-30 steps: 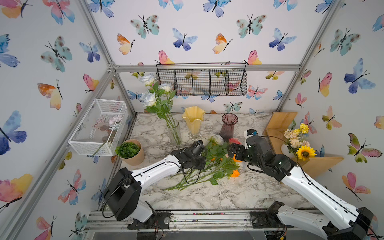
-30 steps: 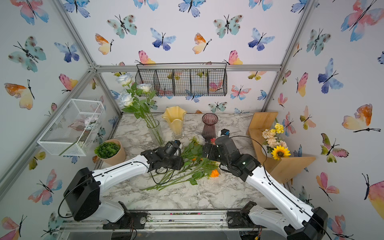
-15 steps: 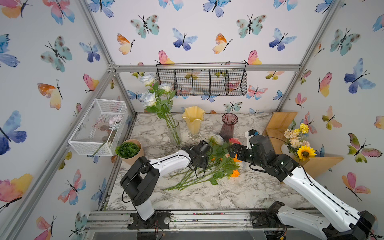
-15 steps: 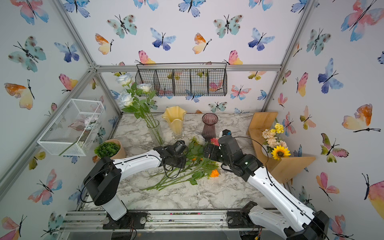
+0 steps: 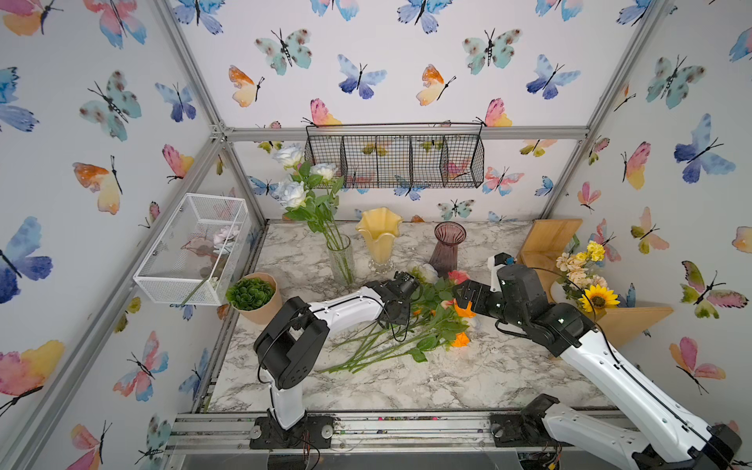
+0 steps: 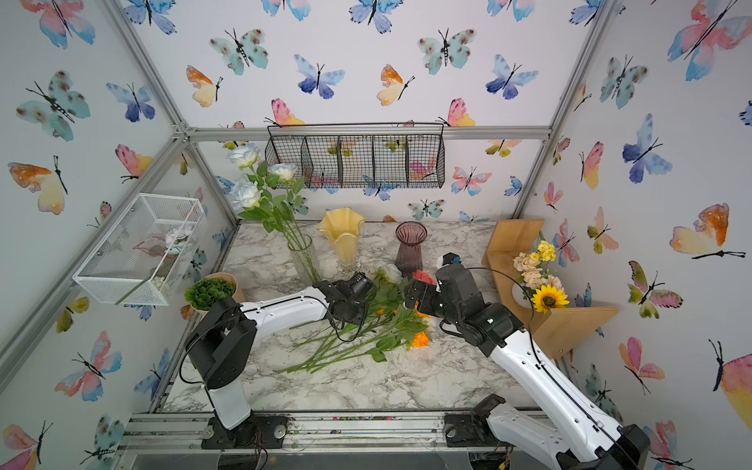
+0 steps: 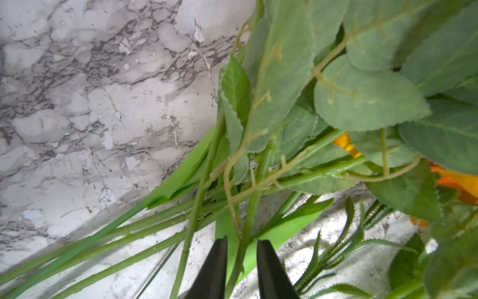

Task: Arrange the flowers in different vases according to their colors
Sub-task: Pick up the flower at the center of the board.

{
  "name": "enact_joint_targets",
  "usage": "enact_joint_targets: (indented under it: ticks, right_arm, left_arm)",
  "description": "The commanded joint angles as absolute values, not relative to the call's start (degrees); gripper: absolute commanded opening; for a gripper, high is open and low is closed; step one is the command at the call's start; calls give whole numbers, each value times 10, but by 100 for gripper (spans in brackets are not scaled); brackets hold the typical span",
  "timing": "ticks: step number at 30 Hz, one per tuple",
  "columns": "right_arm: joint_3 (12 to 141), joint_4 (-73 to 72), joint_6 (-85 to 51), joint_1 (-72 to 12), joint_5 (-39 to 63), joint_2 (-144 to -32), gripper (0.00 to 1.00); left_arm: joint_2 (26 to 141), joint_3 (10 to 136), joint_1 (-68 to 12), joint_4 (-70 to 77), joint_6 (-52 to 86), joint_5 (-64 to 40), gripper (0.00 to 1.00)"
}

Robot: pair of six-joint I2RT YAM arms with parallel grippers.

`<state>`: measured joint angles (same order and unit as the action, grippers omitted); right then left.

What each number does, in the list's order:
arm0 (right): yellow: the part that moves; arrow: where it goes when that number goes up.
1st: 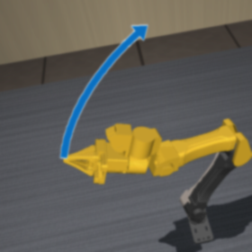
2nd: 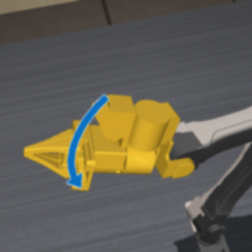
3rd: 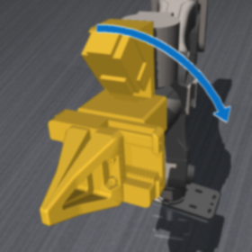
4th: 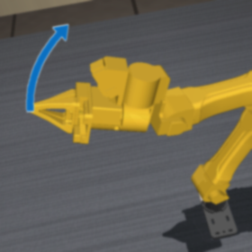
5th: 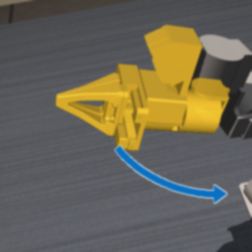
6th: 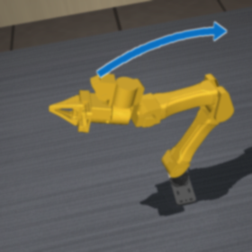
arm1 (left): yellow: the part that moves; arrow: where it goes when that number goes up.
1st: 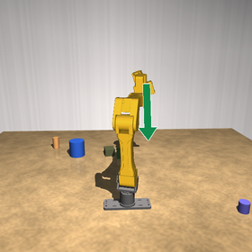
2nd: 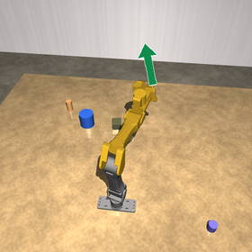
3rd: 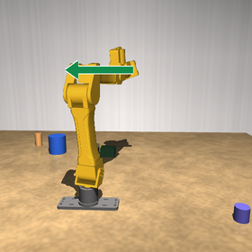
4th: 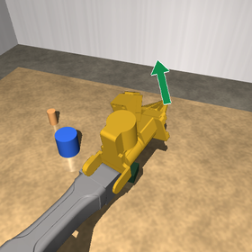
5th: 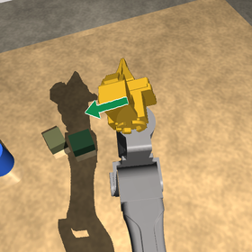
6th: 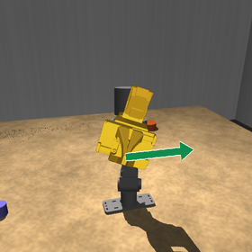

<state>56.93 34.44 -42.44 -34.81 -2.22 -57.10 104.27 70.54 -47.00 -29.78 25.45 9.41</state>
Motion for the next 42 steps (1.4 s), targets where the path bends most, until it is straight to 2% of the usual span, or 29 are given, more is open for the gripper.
enact_joint_targets:
  ticks: [1, 7, 21, 34, 42]
  right_arm:
    - [579, 358, -424, -345, -9, -564, 96]
    - [588, 370, -431, -345, -14, -556, 95]
    - [594, 379, -458, -345, -23, -518, 94]
    - [593, 376, -468, -345, -51, -500, 93]
    - [599, 366, -466, -345, -75, -481, 94]
  left_arm:
    - [1057, 715, -473, -318, 251, 120, 25]
    - [1067, 721, -472, -321, 250, 119, 22]
    - [1046, 745, -472, -314, 212, 153, 0]
    - [940, 763, -472, -255, 137, 127, 0]
    - [855, 764, -471, -232, 136, 172, 0]
